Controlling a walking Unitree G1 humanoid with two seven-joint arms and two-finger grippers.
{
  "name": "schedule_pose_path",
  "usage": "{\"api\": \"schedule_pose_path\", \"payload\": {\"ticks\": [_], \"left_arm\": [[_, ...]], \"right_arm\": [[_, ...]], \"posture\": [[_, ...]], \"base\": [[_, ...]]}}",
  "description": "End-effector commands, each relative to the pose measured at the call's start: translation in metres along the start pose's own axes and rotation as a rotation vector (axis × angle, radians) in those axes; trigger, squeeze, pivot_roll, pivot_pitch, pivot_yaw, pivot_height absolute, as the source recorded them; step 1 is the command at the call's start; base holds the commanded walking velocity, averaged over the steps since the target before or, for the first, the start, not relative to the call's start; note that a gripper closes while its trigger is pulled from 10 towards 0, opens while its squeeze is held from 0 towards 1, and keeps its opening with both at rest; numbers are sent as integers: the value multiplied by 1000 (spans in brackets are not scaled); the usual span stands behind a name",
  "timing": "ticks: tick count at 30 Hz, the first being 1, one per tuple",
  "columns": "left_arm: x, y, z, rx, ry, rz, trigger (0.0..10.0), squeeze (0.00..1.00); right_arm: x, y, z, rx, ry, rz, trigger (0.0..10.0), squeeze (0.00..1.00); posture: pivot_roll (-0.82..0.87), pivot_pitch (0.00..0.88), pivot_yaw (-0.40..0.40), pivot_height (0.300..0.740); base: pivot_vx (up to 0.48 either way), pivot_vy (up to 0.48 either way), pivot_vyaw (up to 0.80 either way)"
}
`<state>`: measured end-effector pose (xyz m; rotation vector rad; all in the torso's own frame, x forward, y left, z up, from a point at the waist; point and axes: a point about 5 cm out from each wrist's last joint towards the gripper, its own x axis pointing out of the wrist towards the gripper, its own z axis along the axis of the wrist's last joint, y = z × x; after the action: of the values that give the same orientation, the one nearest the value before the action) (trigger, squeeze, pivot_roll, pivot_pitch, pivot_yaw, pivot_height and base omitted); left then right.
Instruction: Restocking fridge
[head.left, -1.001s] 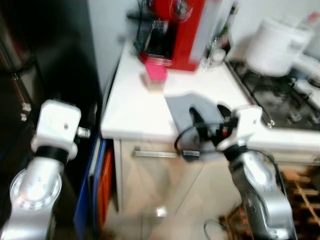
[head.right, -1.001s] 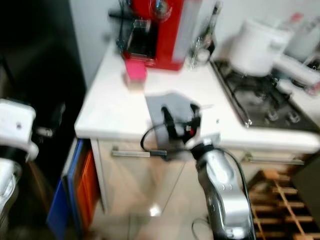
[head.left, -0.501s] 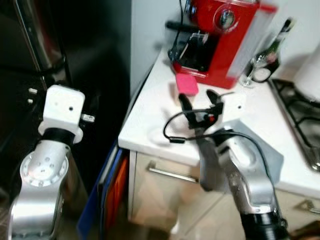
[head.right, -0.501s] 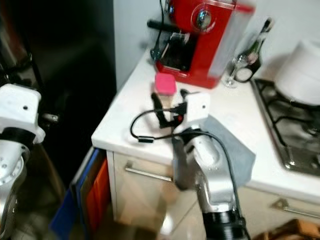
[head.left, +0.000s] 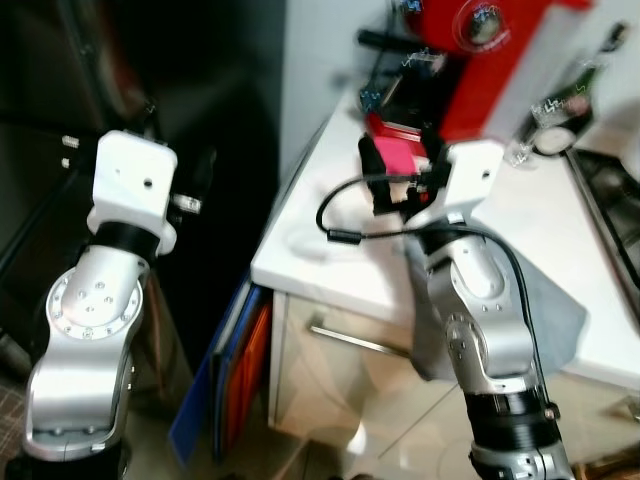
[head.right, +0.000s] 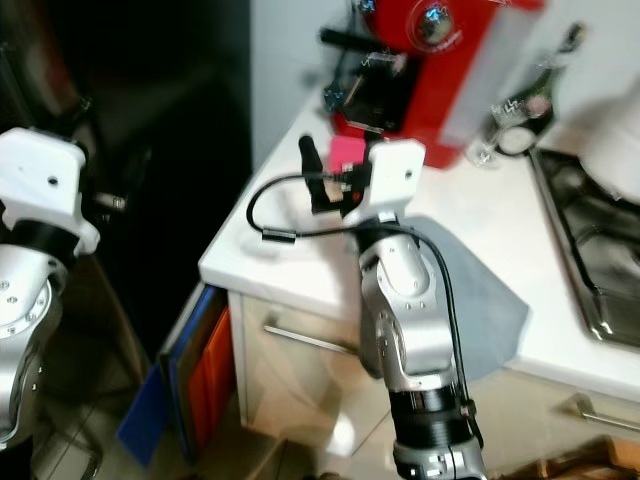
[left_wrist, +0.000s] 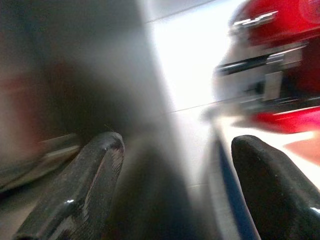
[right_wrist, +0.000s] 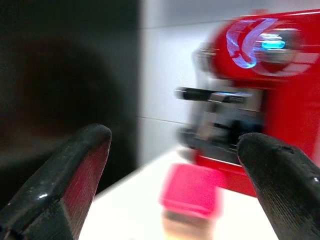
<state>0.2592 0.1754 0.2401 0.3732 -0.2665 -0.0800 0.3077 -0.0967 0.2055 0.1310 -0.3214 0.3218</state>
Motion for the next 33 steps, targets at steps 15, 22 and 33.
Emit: {"api": "schedule_pose_path", "payload": {"ticks": [15,22,33], "left_arm": [[4,-10,-11,-115,50,15,10000,0],[3,-1,-5,-87,14,68,10000,0],[2,4,13,-4,-103,108,10000,0]], "right_arm": [[2,0,-7,-31,4,-17,10000,0],[9,10,-7,52,-2,-18,10000,0],[9,15,1,9,-72,-6,10000,0]], "posture": [[66,0,-73,740],[80,0,-78,740],[80,0,-84,740]], "base": [[0,0,-107],[162,121,0],[429,0,0]]}}
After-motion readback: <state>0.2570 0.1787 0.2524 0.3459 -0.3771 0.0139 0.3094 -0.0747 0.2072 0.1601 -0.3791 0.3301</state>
